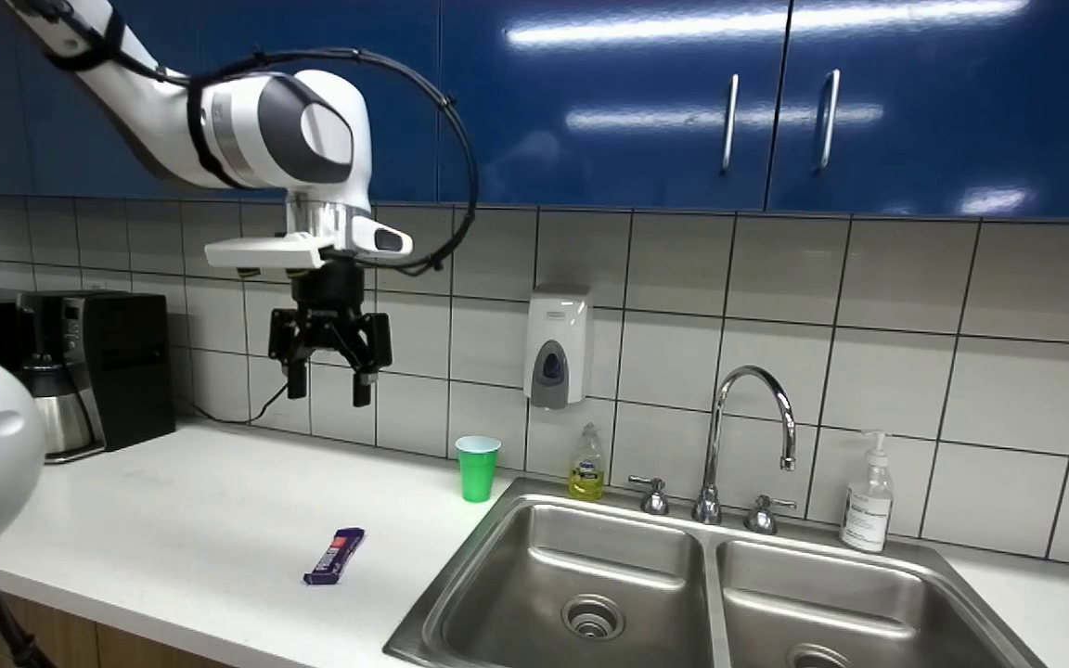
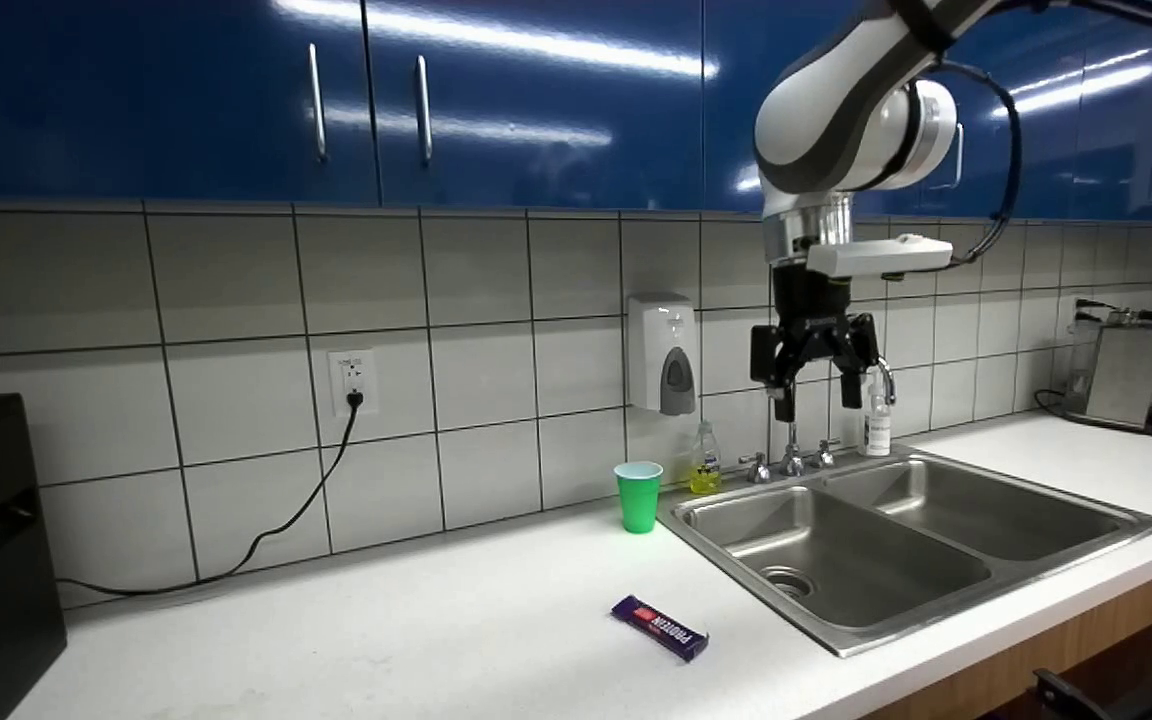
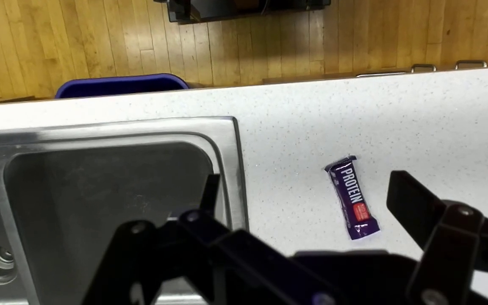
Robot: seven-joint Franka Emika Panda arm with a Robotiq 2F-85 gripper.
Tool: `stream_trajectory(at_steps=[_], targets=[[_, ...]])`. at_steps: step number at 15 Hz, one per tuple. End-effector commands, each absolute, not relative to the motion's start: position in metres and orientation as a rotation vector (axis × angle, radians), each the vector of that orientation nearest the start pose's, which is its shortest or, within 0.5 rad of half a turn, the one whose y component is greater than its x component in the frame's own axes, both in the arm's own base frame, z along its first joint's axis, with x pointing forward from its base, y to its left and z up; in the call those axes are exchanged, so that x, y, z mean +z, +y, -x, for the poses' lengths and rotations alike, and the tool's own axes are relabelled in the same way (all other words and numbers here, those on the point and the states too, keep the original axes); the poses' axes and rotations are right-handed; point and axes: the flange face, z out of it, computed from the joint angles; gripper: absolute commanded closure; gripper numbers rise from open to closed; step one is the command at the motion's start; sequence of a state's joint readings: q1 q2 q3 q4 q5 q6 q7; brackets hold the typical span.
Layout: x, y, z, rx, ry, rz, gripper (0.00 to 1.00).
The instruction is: Put the chocolate bar inside the left sink
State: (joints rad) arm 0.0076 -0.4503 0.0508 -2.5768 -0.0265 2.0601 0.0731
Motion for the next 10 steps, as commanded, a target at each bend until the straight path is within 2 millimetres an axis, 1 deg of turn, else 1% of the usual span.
stream_trajectory(at_steps=[1, 6, 10], targets=[[0.364, 0.035, -0.407, 0.118, -0.053, 3.198, 0.0], [0.3, 0.053, -0.427, 0.153, -0.127, 3.185, 0.0], [0.254, 0.063, -0.436, 0.189, -0.167, 3.183, 0.0]])
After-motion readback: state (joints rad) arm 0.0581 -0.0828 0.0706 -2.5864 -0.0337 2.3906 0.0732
